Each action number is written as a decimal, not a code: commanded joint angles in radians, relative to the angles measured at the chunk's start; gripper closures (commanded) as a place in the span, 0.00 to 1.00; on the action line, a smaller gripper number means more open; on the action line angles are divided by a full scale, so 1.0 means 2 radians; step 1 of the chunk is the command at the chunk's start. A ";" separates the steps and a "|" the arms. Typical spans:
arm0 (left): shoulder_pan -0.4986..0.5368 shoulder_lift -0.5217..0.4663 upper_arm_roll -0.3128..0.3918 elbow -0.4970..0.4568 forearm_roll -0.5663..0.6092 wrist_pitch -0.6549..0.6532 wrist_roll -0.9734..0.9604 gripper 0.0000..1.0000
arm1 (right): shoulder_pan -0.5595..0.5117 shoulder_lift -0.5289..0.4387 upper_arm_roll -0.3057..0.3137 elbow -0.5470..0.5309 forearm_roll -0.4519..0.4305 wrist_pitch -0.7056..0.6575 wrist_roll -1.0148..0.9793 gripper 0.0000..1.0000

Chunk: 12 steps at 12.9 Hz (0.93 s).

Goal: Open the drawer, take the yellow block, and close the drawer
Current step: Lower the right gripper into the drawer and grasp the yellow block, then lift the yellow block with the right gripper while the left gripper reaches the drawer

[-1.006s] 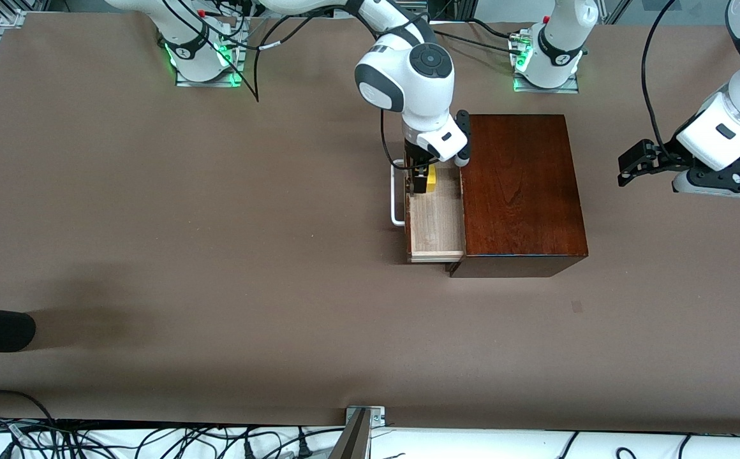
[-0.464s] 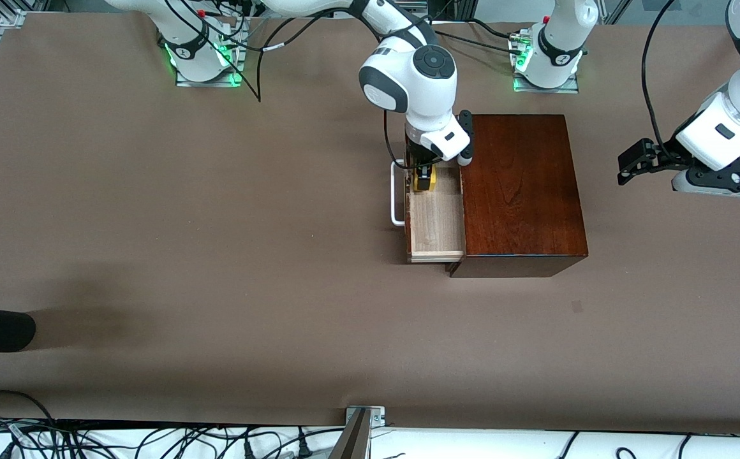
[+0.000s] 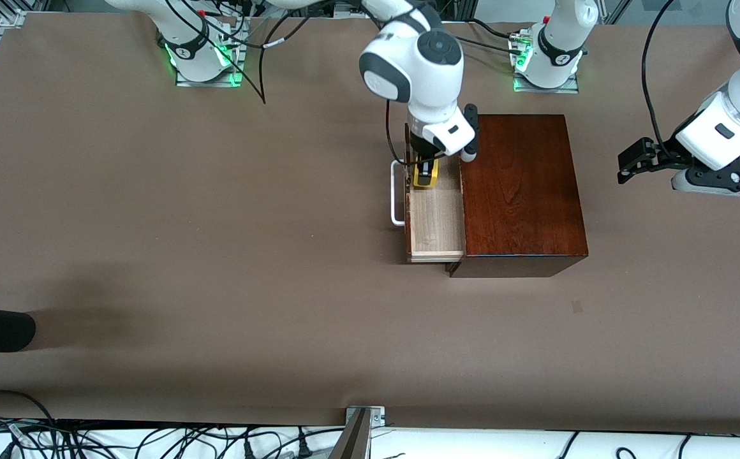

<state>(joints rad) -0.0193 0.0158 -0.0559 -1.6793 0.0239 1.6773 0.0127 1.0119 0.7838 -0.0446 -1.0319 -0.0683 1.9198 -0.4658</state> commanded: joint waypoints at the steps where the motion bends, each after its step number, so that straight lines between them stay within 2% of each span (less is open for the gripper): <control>1: 0.000 -0.008 0.002 0.003 -0.012 -0.010 0.007 0.00 | -0.013 -0.066 -0.002 0.011 0.009 -0.065 0.008 1.00; 3: 0.000 -0.007 0.002 0.003 -0.013 -0.010 0.006 0.00 | -0.044 -0.102 -0.002 0.011 0.033 -0.108 0.007 1.00; 5: 0.000 -0.006 0.000 0.007 -0.015 -0.022 0.010 0.00 | -0.082 -0.128 -0.005 0.011 0.036 -0.146 0.008 1.00; 7: -0.009 -0.004 -0.007 0.012 -0.016 -0.039 0.024 0.00 | -0.140 -0.146 -0.027 0.011 0.037 -0.158 0.012 1.00; 9: -0.024 0.007 -0.031 0.013 -0.016 -0.078 0.062 0.00 | -0.167 -0.146 -0.095 0.010 0.050 -0.156 0.052 1.00; 10: -0.029 0.017 -0.046 0.012 -0.017 -0.084 0.088 0.00 | -0.192 -0.145 -0.110 0.010 0.084 -0.158 0.052 1.00; 11: -0.030 0.032 -0.060 0.012 -0.030 -0.085 0.111 0.00 | -0.222 -0.144 -0.115 -0.010 0.098 -0.150 0.053 1.00; 12: -0.031 0.043 -0.075 0.012 -0.042 -0.088 0.116 0.00 | -0.249 -0.147 -0.115 -0.052 0.102 -0.129 0.052 1.00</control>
<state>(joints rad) -0.0787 0.0453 -0.1695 -1.6750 -0.0130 1.5232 0.1706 0.5860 0.5072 -0.2759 -1.0216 0.0966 1.6158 -0.3971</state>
